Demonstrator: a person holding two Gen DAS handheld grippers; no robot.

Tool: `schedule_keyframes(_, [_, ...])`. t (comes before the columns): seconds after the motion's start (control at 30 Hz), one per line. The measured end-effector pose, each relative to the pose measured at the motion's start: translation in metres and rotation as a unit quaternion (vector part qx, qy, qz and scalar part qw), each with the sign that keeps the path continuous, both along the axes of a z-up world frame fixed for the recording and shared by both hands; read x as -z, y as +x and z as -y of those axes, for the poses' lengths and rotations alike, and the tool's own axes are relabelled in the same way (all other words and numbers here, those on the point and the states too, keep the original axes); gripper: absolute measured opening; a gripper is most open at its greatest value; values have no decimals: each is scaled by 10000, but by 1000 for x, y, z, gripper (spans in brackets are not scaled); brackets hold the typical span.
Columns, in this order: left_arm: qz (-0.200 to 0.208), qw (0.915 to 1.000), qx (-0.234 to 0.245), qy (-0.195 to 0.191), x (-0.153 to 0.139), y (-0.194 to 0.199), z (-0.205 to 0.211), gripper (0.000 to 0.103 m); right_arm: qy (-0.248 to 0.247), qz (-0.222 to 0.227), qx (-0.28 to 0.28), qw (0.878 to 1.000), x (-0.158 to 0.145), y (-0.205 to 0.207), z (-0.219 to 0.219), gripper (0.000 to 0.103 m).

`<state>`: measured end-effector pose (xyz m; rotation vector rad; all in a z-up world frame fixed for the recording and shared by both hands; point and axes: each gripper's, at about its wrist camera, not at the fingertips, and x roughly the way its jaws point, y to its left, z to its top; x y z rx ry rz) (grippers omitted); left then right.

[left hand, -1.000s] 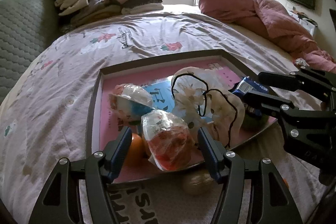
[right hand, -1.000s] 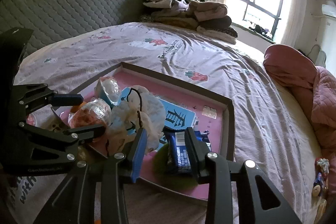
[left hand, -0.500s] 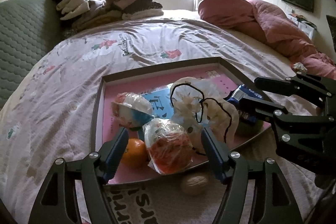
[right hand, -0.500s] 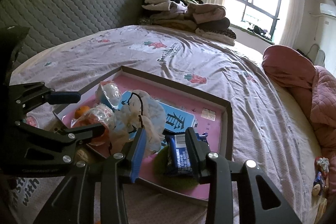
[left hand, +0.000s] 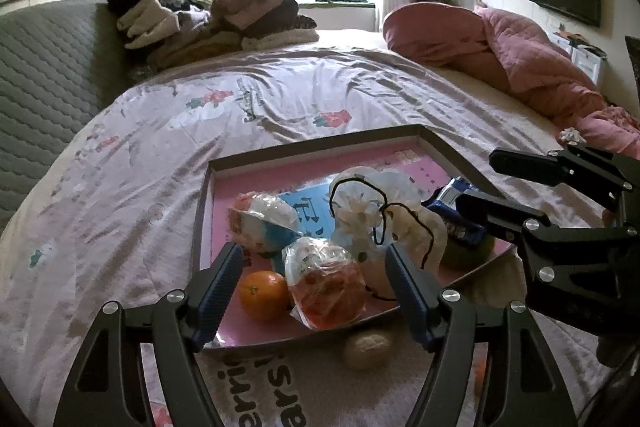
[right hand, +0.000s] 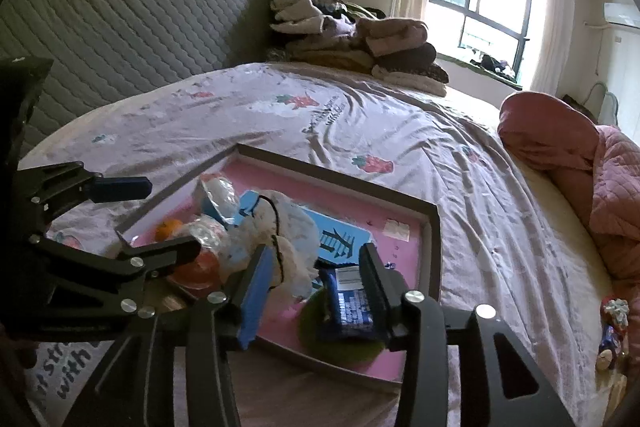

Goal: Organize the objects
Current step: 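Open right tool to release white bag in tray while left tool withdraws, then move right tool to loose orange while left tool approaches walnut beside tray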

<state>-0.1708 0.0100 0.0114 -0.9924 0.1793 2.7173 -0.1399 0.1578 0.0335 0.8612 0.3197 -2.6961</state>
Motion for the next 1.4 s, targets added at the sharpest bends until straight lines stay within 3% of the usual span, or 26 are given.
schedule_keyframes(0.7, [-43, 10000, -51, 35, -15, 36, 3, 75, -368, -31, -107, 9993, -18, 46, -10, 53])
schedule_keyframes(1.4, [479, 9988, 30, -77, 25, 56, -4, 76, -262, 596, -333, 9973, 28, 89, -7, 53])
